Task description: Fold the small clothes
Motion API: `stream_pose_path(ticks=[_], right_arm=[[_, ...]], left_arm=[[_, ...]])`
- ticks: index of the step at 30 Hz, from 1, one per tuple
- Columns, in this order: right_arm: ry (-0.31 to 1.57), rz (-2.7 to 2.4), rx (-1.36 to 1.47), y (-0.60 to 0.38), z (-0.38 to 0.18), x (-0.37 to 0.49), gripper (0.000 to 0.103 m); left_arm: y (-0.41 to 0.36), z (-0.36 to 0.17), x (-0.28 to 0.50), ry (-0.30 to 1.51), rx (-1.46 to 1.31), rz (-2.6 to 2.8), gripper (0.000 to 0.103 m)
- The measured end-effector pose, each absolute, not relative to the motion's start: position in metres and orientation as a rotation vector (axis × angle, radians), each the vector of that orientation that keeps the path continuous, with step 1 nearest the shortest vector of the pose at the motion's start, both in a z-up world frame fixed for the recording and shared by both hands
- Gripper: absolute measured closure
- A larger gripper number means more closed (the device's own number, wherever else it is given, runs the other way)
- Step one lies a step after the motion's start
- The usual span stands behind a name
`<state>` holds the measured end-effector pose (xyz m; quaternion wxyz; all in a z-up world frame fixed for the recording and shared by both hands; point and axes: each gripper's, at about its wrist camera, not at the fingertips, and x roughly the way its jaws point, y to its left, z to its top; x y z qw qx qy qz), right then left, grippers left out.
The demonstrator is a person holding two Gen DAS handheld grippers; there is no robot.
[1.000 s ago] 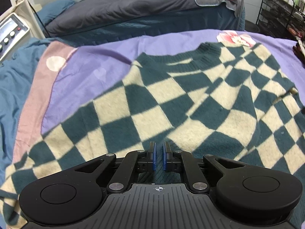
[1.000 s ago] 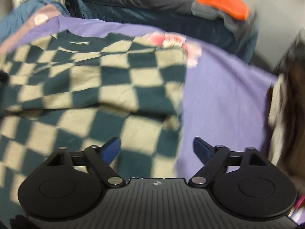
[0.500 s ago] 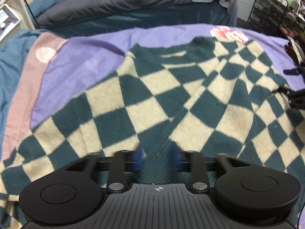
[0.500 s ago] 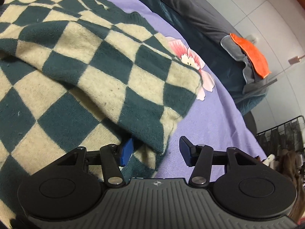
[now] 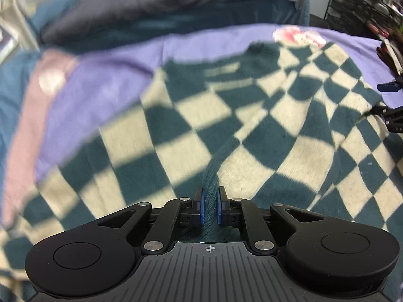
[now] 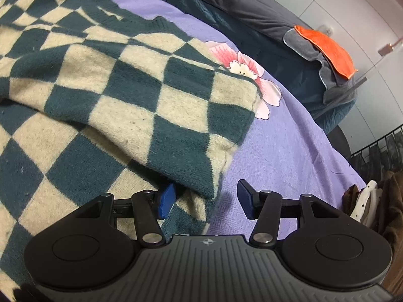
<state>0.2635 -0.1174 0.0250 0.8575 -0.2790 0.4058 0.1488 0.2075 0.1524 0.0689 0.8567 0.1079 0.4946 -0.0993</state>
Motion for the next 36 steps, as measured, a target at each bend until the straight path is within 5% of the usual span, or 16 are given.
stream_pose_path(ticks=[3,9,11,13,18,21,22,36], right_arm=[[0.851,0.274,-0.567,-0.124,0.025,0.262,0.062],[0.879,0.227,-0.444,-0.137,0.028,0.262,0.063],[0.906,0.198,-0.380,-0.141,0.029,0.265,0.060],[0.921,0.149,-0.325,-0.146,0.031,0.268,0.044],[0.984,0.110,-0.168,-0.165,0.032,0.271,0.039],[1.014,0.109,-0.128,-0.172,0.039,0.264,0.039],[1.011,0.115,-0.105,-0.176,0.043,0.259,0.039],[0.925,0.389,0.017,-0.136,0.068,0.277,0.054]], left_arm=[[0.167,0.093,0.220,0.990,0.170,-0.165,0.059],[0.192,0.089,0.263,1.039,0.149,-0.119,0.059],[0.193,0.071,0.274,1.084,0.139,-0.109,0.059],[0.194,0.053,0.282,1.127,0.117,-0.086,0.057],[0.203,0.045,0.290,1.141,-0.016,-0.012,0.040],[0.208,0.053,0.284,1.128,0.007,-0.008,0.016],[0.211,0.056,0.280,1.117,0.028,0.001,0.001],[0.279,0.061,0.226,1.120,-0.101,0.208,0.000]])
